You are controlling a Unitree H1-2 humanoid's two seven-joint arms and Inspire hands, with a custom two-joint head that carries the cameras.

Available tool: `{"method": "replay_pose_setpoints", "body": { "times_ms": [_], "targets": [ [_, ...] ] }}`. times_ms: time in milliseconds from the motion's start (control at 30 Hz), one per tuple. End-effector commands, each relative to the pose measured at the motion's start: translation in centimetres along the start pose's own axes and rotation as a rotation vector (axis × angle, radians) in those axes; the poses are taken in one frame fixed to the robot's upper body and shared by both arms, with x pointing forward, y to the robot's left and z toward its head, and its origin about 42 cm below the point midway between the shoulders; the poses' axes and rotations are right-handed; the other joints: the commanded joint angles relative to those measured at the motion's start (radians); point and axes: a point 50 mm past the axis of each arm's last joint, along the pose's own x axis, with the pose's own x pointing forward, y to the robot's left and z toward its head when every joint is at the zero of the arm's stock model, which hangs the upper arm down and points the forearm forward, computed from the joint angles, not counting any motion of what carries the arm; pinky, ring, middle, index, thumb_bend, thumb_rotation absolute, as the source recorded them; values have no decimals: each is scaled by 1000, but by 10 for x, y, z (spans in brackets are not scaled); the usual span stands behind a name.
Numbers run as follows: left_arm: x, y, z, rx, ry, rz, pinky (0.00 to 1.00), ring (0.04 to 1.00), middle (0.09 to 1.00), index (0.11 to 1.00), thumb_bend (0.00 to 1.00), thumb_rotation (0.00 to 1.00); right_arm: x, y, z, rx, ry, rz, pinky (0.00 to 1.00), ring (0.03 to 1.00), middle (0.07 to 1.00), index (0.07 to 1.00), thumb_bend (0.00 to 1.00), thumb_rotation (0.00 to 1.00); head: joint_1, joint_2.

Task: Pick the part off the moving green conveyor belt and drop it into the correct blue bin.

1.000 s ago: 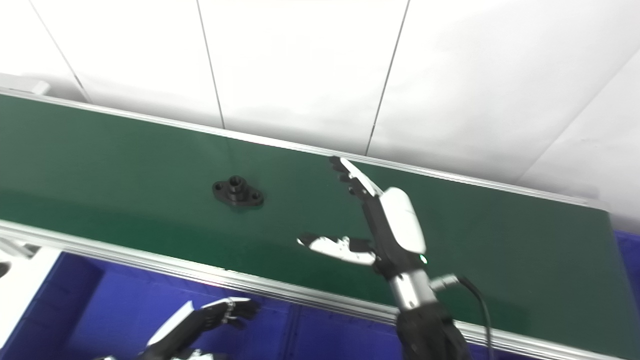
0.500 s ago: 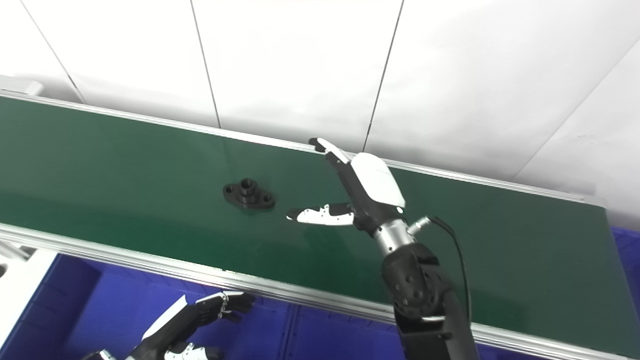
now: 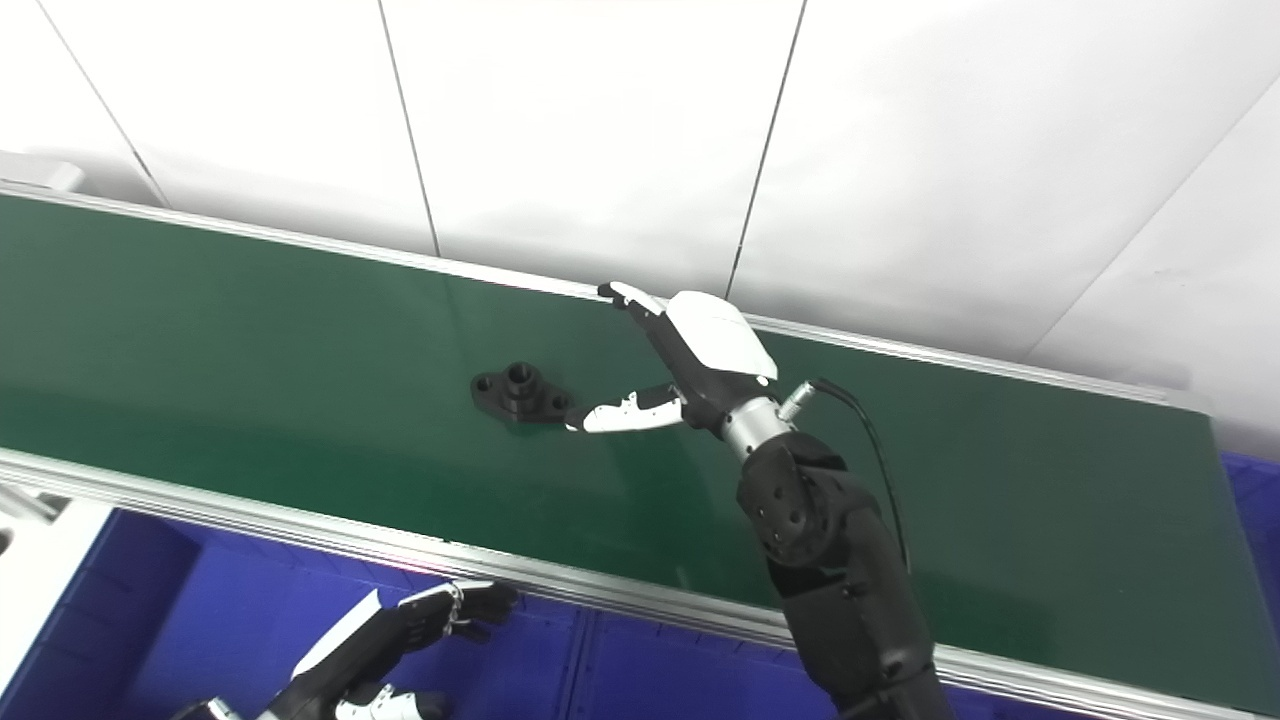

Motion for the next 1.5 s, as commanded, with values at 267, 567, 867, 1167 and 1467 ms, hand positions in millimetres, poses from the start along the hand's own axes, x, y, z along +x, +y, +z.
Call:
{"method": "replay_pose_setpoints", "body": {
  "times_ms": [267, 567, 867, 1167, 1467],
  "targets": [
    [2, -1, 8, 10, -57, 10, 733, 798, 823, 801, 778, 742, 27, -2, 13, -88, -12, 2, 775, 841, 868, 899, 762, 439, 5, 5],
    [2, -3, 9, 21, -59, 7, 741, 804, 824, 801, 781, 765, 35, 15, 14, -159, -8, 44, 760, 835, 864, 893, 768, 428, 13, 12],
    [2, -5, 11, 16, -66, 12, 736, 802, 825, 803, 764, 772, 33, 31, 9, -209, -21, 78, 751, 821, 849, 883, 759, 422, 14, 24],
    [2, -6, 15, 23, -78, 14, 741, 804, 826, 805, 745, 785, 22, 46, -2, -288, -43, 132, 717, 784, 814, 844, 747, 224, 16, 42],
    [2, -8, 19, 23, -93, 12, 756, 814, 839, 818, 727, 806, -1, 57, -12, -333, -102, 166, 374, 447, 564, 653, 554, 0, 17, 73]
  ]
}}
